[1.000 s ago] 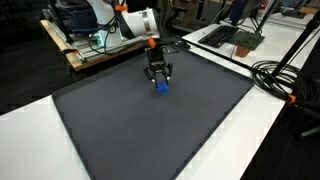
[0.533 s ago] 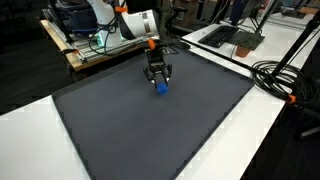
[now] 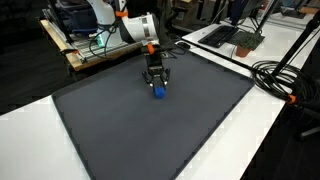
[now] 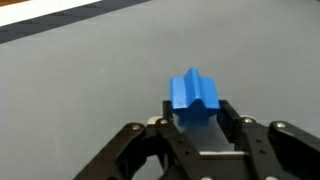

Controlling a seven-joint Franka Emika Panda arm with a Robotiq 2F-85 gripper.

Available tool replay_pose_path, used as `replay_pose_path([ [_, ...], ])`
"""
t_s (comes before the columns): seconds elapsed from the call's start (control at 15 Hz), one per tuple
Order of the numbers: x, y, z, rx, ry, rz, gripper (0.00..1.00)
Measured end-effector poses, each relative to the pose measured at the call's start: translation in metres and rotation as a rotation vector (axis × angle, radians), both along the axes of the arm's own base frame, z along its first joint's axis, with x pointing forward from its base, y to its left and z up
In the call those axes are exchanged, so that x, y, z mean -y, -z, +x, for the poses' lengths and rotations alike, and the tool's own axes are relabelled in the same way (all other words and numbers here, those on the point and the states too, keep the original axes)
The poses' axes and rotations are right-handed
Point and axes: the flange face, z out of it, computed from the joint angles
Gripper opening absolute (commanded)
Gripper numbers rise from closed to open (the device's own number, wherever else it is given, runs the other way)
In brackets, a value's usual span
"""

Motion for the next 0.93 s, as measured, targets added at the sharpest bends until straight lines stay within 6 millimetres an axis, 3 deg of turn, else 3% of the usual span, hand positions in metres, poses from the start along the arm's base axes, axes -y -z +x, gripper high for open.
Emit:
replay_pose_path([
  [0.07,0.000,0.001,0.000,-0.003,0.002,-0.001,0.75],
  [0.33,0.001,0.005,0.001,-0.011,0.018,-0.004,0.99],
  [0.47,-0.002,0.002,0.000,-0.018,0.046,-0.006,1.00],
  [0.6,-0.019,-0.012,-0.006,-0.029,0.068,0.009,1.00],
  [0.93,-0.080,-0.083,-0.042,-0.131,0.089,0.186,1.00],
])
